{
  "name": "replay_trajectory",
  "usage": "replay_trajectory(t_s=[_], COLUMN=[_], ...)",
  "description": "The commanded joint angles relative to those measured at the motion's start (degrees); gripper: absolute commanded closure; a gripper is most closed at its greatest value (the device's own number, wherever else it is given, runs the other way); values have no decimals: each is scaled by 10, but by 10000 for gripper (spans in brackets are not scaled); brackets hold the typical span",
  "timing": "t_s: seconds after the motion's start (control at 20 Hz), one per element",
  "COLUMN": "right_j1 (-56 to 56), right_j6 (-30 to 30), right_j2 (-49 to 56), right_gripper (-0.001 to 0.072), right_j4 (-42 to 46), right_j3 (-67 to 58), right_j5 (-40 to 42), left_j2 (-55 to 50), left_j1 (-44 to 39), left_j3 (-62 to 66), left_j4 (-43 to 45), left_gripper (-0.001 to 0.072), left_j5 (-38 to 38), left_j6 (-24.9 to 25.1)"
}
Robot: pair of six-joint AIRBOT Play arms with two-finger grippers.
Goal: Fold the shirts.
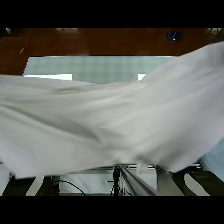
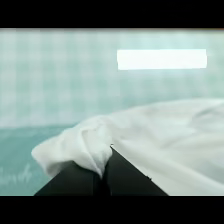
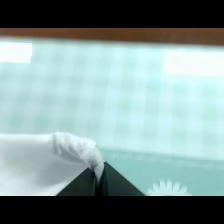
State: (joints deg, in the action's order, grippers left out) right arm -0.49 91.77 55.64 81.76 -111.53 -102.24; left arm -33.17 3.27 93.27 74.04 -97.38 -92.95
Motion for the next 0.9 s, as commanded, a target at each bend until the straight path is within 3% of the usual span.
replay_trajectory(t_s=[0.0,0.25,0.45,0.85], right_j1=[1,1,1,1], right_j6=[-40,-75,-87,-87], right_j2=[82,206,291,380], right_gripper=[689,688,688,688], right_j4=[17,41,-15,-69], right_j3=[96,179,179,179], right_j5=[-20,148,287,454], left_j2=[0,-86,-211,-353], left_j1=[0,0,0,-17], left_j3=[-202,-377,-381,-381], left_j4=[1,17,0,-19], left_gripper=[671,671,670,669], left_j5=[73,257,442,672], left_j6=[21,56,68,68])
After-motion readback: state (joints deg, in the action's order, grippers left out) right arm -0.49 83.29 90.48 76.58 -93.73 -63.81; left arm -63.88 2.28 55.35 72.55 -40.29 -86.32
